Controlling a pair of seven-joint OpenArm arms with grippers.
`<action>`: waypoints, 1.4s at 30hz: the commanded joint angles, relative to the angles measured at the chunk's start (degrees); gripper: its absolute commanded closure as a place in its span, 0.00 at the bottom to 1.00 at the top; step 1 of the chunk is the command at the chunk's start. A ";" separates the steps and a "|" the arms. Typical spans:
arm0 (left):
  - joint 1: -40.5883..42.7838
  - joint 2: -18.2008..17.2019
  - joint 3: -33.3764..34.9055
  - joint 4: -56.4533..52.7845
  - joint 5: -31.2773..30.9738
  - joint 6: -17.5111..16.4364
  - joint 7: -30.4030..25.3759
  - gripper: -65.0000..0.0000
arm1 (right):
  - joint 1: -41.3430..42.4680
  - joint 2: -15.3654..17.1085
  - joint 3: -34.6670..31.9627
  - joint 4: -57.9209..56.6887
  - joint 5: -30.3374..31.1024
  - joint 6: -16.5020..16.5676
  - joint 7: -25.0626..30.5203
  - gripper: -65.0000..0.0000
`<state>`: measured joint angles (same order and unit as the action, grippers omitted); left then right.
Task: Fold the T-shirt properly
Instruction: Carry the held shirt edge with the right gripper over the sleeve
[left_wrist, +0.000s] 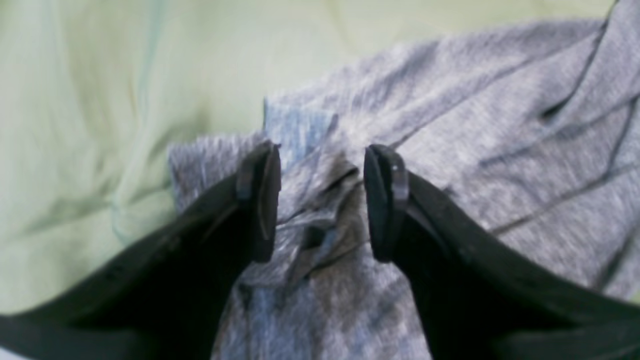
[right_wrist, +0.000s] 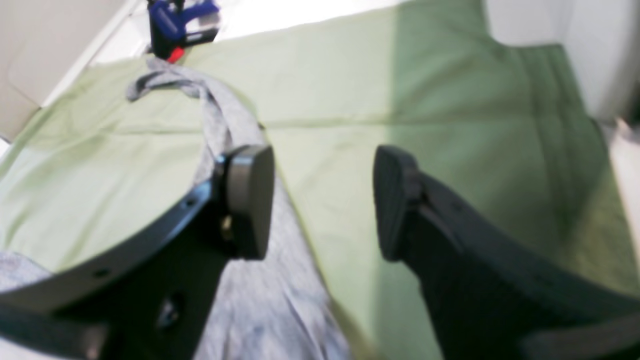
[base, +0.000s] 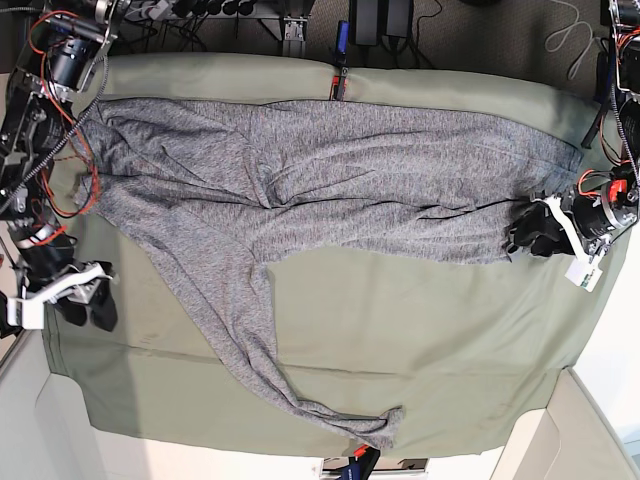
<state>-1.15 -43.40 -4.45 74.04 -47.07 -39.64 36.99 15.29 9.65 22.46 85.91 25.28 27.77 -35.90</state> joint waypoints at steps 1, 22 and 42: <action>-1.07 -1.75 -0.52 2.05 -1.40 -0.36 -0.48 0.54 | 3.10 -0.31 -1.36 -1.09 -1.29 -0.92 1.95 0.51; -1.05 -2.01 -0.52 6.25 -1.51 -0.36 0.74 0.54 | 18.14 -5.79 -18.88 -38.03 -14.82 -4.98 12.13 0.51; -1.09 -2.03 -0.52 6.25 -1.62 -0.36 0.55 0.54 | 16.96 -8.28 -18.84 -32.61 -8.09 2.58 4.52 1.00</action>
<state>-1.28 -43.99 -4.45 79.55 -47.79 -39.72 38.96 30.46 1.54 3.57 52.14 16.16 29.50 -33.10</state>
